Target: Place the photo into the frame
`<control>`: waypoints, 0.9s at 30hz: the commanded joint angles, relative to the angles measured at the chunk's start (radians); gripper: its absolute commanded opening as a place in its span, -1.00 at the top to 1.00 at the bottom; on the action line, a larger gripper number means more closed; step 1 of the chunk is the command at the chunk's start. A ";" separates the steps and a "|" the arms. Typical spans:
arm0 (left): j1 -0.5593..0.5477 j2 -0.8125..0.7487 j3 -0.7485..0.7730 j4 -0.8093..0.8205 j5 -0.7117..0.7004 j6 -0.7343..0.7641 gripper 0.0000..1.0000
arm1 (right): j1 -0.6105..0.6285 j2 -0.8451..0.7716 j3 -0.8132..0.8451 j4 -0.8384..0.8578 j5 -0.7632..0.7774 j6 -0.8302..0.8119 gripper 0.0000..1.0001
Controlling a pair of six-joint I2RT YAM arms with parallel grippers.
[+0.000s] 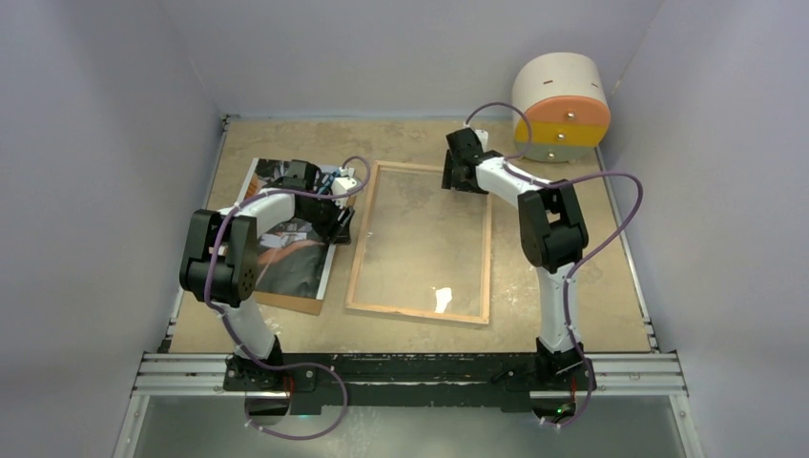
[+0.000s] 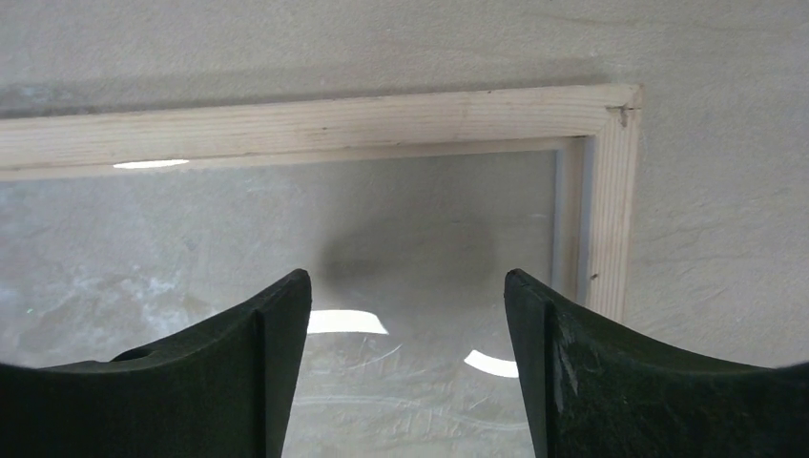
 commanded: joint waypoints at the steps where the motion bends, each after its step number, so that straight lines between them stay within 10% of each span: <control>1: -0.006 -0.005 0.004 0.023 0.011 -0.002 -0.01 | -0.026 -0.102 0.028 -0.051 -0.120 0.047 -0.59; 10: -0.012 0.017 0.017 0.046 0.030 -0.027 -0.11 | -0.099 -0.426 -0.323 0.043 -0.131 0.138 -0.97; 27: -0.086 0.137 0.016 0.113 -0.081 -0.035 -0.03 | -0.128 -0.514 -0.810 0.317 -0.491 0.301 -0.98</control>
